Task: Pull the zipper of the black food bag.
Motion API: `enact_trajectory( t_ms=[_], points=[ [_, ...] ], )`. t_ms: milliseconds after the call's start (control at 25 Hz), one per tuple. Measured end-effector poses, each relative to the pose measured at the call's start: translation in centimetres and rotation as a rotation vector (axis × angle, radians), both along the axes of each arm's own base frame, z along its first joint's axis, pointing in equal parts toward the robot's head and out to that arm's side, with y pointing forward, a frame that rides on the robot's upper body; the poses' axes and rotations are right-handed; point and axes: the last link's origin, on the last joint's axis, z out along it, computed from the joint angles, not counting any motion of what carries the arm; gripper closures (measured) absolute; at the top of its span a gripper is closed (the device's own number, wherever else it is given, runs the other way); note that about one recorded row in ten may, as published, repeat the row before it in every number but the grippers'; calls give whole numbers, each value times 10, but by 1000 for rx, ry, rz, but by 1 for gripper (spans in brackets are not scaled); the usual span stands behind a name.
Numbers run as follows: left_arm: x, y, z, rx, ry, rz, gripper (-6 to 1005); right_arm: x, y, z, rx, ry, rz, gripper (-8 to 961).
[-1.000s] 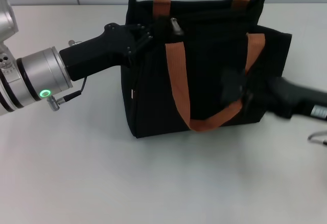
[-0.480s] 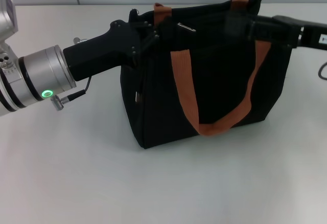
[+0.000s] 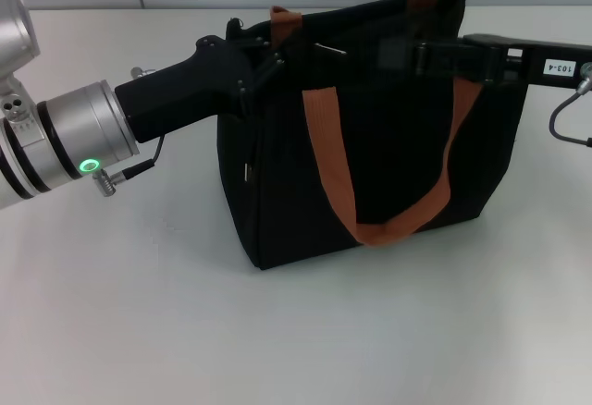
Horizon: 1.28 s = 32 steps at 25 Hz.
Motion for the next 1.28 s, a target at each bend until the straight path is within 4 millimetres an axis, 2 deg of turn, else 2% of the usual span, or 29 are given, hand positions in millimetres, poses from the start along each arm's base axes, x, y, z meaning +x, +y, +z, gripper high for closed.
enact_trajectory(
  t_ms=[320,480,960,1160,1240,1280],
  points=[
    [1,-1,0,-45,-22,25,950,6,-5,-2,-54,53,-88,223],
    [4,1,-3,-64,-11,27,950,7,-10,-1,30,96,-15,223],
    [15,7,-3,-36,16,-30,949,8,-8,-5,73,85,20,225],
    [17,7,-1,3,1,-54,950,17,-21,7,283,72,194,225],
    [17,8,0,15,-5,-55,950,24,-29,14,415,64,272,226],
    [17,8,1,21,-6,-56,950,31,-36,21,560,34,349,226]
  ],
)
